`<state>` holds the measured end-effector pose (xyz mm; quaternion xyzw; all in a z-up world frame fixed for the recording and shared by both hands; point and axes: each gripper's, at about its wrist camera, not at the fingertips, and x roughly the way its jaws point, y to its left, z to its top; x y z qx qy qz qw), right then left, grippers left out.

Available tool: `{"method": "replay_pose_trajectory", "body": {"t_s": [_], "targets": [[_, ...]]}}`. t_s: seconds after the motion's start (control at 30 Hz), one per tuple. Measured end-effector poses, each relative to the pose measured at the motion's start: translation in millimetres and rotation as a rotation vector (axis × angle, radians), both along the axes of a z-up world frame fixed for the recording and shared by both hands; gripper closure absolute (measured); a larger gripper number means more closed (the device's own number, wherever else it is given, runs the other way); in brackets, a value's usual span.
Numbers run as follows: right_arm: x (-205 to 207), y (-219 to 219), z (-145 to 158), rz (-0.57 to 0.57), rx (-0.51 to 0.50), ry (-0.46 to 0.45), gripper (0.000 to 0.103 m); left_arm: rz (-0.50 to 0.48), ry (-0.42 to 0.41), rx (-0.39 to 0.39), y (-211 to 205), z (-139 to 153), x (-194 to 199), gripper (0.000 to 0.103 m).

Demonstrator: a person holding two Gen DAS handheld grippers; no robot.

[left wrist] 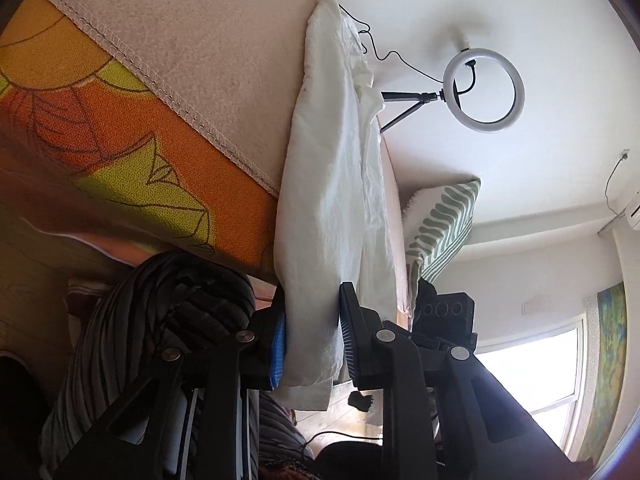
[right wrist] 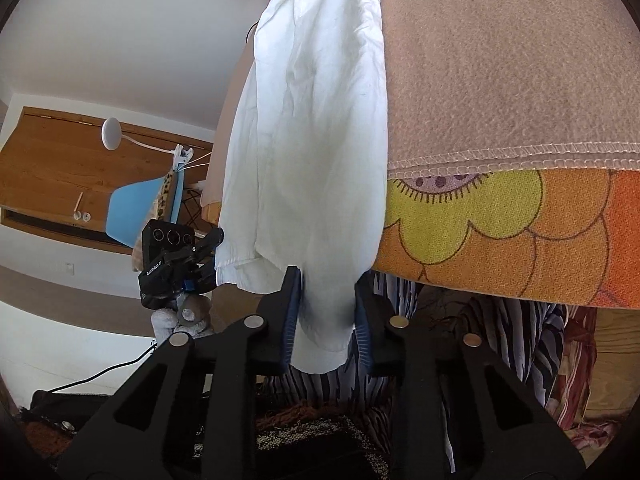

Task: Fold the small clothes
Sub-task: 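Grasp the shirt hem with both grippers side by side, then lift the hem with both grippers and fold it toward the collar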

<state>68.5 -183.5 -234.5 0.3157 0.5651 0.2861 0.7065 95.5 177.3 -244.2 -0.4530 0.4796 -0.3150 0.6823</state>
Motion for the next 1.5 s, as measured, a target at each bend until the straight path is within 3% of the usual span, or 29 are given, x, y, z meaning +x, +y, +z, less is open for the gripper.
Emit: {"method": "replay_pose_trajectory", "body": {"t_s": [0.23, 0.33, 0.47, 0.6, 0.83, 1.13, 1.5], "targets": [[-8, -5, 24, -0.012, 0.055, -0.051, 0.091, -0.023, -0.068, 0.064, -7, 27, -5, 0.089], [-7, -1, 25, 0.007, 0.014, -0.056, 0.091, -0.042, -0.069, 0.109, -11, 21, -4, 0.089], [-4, 4, 15, 0.001, 0.022, -0.016, 0.092, -0.052, -0.06, 0.104, -10, 24, -1, 0.092], [-5, 0, 21, -0.02, 0.094, -0.043, 0.092, -0.073, -0.11, 0.108, -13, 45, 2, 0.094], [6, -12, 41, -0.066, 0.187, -0.093, 0.092, -0.078, -0.145, 0.038, -18, 69, 22, 0.094], [50, -19, 69, -0.159, 0.198, -0.158, 0.092, -0.029, -0.205, 0.077, -26, 91, 75, 0.094], [117, -38, 68, -0.265, 0.133, -0.073, 0.092, 0.028, -0.187, 0.183, -31, 83, 132, 0.094]]}}
